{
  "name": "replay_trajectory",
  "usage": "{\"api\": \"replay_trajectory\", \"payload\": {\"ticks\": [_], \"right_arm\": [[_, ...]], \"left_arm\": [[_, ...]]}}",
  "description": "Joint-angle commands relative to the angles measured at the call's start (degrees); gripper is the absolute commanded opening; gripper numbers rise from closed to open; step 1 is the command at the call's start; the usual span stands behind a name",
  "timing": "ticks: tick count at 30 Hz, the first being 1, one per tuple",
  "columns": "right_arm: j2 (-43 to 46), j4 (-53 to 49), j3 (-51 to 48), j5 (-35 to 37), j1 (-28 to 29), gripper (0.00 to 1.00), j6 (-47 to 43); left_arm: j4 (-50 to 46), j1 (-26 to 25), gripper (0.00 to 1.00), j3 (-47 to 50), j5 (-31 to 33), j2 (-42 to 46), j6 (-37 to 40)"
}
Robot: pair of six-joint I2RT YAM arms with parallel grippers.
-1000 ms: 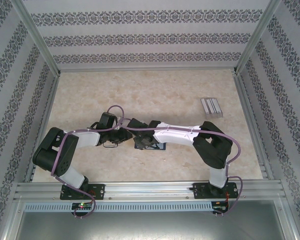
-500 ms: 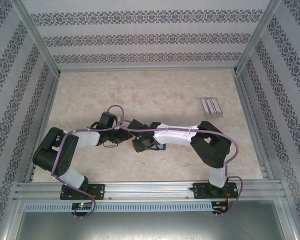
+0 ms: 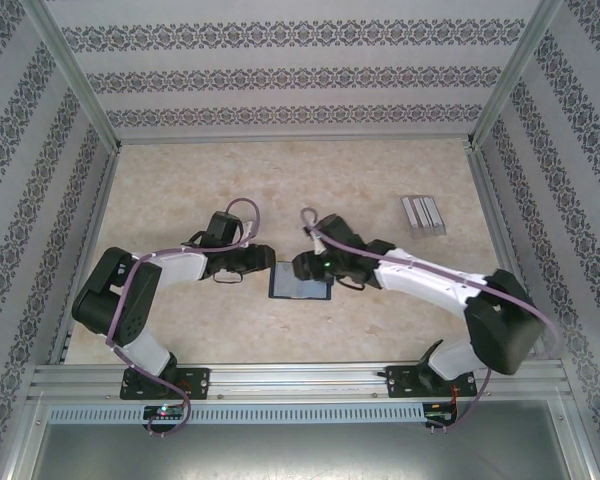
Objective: Put the credit cards into the card holder
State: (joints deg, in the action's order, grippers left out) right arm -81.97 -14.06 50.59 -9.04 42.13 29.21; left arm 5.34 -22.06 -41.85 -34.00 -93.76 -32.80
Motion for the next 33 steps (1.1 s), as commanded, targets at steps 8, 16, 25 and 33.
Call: {"api": "replay_trajectory", "payload": {"ticks": [8, 16, 25, 33], "right_arm": [[10.96, -14.73, 0.33, 22.82, -23.21, 0.47, -13.82], [-0.20, -14.32, 8.35, 21.66, -33.85, 0.60, -22.86], [-12.62, -15.56, 16.25, 25.79, -37.16, 0.60, -27.14], [-13.88, -15.09, 17.49, 31.21, -38.86, 0.54, -27.25]], "left_arm": [[1.86, -4.10, 0.46, 0.17, 6.86, -0.20, 11.23], [2.04, -4.13, 0.46, 3.45, 15.62, 4.75, 12.10], [1.73, -4.12, 0.47, 4.04, 18.33, 5.57, 12.30], [1.35, -4.05, 0.47, 3.67, 18.43, 5.33, 12.44]]}}
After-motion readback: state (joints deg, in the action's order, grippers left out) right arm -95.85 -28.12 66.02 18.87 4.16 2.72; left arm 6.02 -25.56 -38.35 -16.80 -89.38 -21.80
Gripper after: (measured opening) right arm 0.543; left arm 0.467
